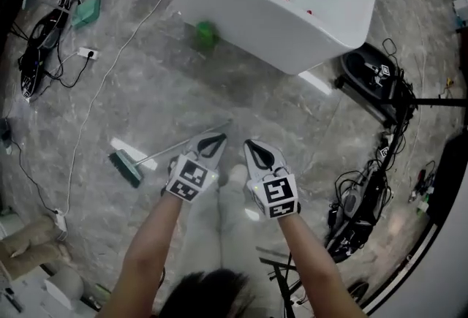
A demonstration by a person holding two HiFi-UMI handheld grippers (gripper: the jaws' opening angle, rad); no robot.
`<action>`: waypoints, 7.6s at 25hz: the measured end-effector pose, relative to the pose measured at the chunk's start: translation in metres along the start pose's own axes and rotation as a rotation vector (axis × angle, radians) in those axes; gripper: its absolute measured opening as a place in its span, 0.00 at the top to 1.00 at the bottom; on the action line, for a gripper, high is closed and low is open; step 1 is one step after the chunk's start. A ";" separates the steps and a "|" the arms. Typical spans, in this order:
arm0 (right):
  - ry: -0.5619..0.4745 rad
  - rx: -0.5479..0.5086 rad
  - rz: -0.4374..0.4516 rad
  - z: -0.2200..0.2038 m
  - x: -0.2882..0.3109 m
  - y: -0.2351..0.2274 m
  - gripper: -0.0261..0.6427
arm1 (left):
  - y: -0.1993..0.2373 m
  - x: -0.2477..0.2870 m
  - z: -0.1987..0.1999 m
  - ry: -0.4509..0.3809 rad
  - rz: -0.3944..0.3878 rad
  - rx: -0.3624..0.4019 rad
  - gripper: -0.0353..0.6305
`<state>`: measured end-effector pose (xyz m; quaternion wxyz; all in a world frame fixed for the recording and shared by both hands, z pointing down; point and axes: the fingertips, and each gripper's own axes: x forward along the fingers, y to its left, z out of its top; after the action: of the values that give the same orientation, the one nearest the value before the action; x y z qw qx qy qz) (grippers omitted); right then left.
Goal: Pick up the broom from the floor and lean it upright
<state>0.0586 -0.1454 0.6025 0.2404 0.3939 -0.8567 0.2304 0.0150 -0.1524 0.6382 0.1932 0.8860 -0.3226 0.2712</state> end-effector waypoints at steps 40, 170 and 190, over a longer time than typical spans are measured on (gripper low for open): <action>0.426 0.052 -0.042 -0.307 0.221 -0.061 0.96 | 0.075 0.235 -0.369 0.706 -0.039 0.192 0.81; -0.399 -0.226 -0.120 0.267 -0.126 -0.010 0.96 | 0.032 -0.122 0.317 -0.418 0.194 0.012 0.95; -0.418 -0.344 -0.067 0.339 -0.177 0.083 0.96 | -0.006 -0.251 0.352 -0.593 0.166 0.066 0.95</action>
<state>0.0170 -0.1946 0.2166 0.1290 0.4144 -0.9008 -0.0128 -0.0178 -0.2133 0.2115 0.0388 0.9030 -0.4271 0.0258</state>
